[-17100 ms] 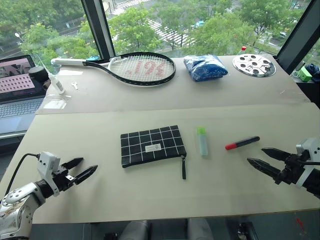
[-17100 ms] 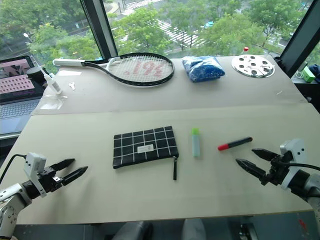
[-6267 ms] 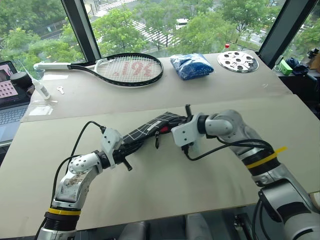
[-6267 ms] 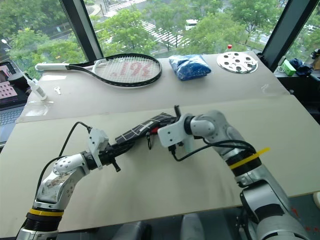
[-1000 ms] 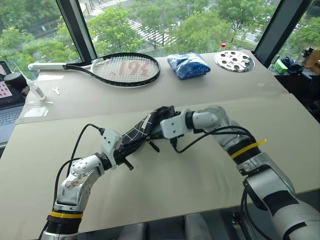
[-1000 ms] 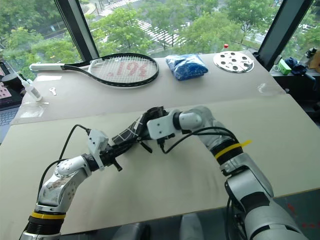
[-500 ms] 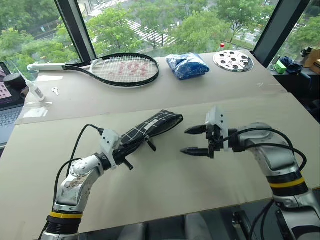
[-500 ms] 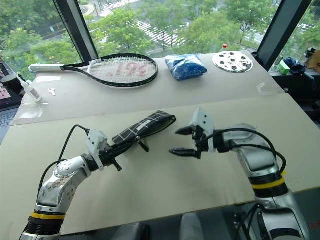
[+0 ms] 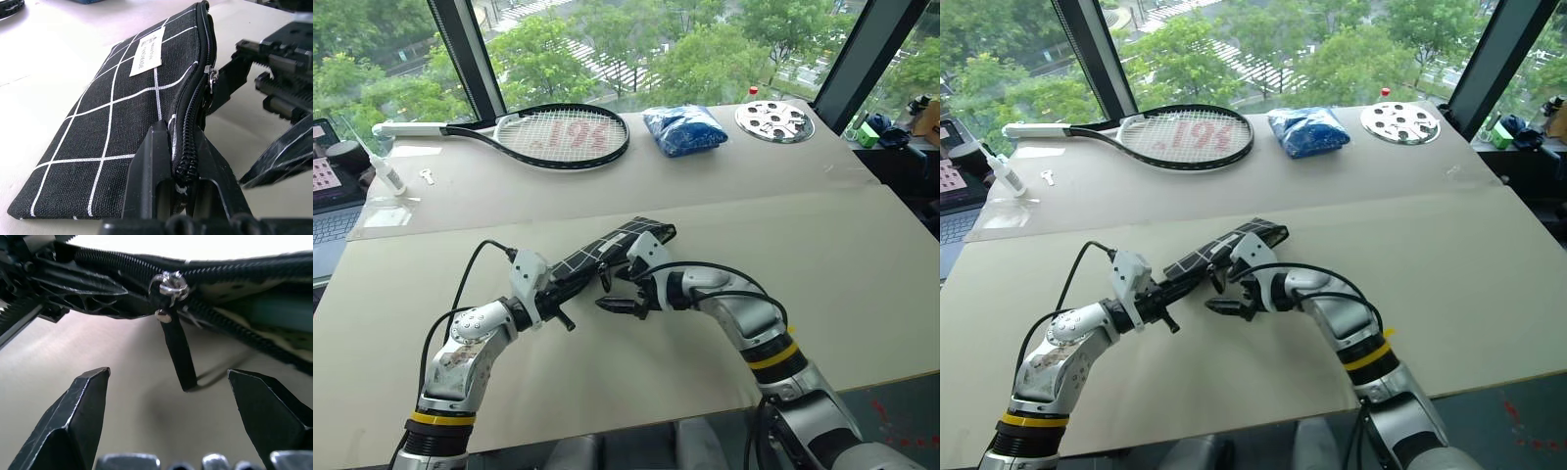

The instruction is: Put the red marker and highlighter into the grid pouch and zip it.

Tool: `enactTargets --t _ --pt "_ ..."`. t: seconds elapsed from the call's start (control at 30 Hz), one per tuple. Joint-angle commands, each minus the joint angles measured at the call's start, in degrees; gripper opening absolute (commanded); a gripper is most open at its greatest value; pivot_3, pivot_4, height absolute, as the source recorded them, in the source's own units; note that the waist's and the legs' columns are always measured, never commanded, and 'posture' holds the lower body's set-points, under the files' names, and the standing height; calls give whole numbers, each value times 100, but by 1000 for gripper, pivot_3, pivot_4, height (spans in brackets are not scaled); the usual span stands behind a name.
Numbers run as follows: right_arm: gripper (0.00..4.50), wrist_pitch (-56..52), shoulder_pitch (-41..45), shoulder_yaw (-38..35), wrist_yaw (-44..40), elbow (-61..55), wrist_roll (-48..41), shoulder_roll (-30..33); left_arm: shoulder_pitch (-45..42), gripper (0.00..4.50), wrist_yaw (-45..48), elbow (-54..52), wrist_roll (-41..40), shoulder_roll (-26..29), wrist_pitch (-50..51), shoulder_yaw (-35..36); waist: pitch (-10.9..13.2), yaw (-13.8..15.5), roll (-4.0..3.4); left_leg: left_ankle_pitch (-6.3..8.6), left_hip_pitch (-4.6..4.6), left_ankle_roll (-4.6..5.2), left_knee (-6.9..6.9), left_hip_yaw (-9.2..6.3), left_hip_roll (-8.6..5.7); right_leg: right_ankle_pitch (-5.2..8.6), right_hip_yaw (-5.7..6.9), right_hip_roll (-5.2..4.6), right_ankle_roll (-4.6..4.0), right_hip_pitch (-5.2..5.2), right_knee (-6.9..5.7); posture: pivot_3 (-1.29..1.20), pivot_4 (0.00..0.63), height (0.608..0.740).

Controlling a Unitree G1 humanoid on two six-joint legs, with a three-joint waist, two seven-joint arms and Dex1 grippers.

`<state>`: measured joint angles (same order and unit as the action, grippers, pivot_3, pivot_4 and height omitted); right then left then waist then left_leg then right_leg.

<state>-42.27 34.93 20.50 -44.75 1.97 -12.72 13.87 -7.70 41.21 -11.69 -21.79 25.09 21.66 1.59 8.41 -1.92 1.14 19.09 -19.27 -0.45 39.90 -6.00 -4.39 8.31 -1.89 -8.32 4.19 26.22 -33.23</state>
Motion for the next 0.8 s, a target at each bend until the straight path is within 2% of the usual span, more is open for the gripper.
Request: enactTargets --t 0.03,0.07,0.17,0.5,0.8 --pt "4266 230 242 16 42 38 53 -164 10 0 -15 -280 -103 0 11 14 0 -23 0 0 0 0 0 0 0 0 0 0 0 0 0 0 150 740" --pt "4266 260 267 24 48 81 85 -185 13 0 -22 -292 -104 -4 18 10 0 -31 0 0 1 0 -1 -1 1 0 0 0 0 0 0 0 150 740" --pt "3513 418 362 -32 169 341 205 -264 8 0 -54 -312 -125 -33 41 10 -1 -50 -1 0 1 0 -2 -1 2 0 1 1 0 1 -2 0 150 740" --pt "102 605 376 -155 126 411 196 -277 -30 0 -141 -354 -163 -92 103 -17 -1 -58 -1 0 1 0 -3 -2 2 0 2 1 0 2 -1 0 150 740" --pt "24 270 214 -532 -124 -162 -46 292 -39 0 -175 -301 -178 -92 84 11 -1 -53 -1 0 1 0 -3 -1 2 0 2 1 0 1 -1 0 150 740"
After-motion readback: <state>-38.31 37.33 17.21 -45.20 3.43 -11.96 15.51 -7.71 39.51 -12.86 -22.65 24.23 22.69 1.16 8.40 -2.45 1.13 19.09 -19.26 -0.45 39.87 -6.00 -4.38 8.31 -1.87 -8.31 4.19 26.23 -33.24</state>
